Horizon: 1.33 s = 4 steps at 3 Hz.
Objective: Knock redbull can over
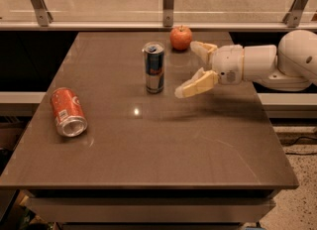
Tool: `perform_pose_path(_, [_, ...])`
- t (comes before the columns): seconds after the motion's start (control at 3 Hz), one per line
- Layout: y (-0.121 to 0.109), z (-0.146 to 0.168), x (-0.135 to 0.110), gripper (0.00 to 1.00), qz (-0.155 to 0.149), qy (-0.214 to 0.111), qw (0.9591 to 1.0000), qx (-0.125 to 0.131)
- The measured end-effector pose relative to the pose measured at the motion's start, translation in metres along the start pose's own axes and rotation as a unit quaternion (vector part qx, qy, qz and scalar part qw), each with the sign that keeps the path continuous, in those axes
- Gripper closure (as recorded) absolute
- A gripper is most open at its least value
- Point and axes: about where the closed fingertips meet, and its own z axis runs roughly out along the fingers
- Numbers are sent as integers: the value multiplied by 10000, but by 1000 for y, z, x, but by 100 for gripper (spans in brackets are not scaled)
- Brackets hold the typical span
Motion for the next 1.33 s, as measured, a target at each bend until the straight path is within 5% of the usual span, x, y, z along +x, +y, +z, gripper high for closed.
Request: perform_pose_path(1.33, [18, 57, -9, 0, 114, -543, 9973, -478])
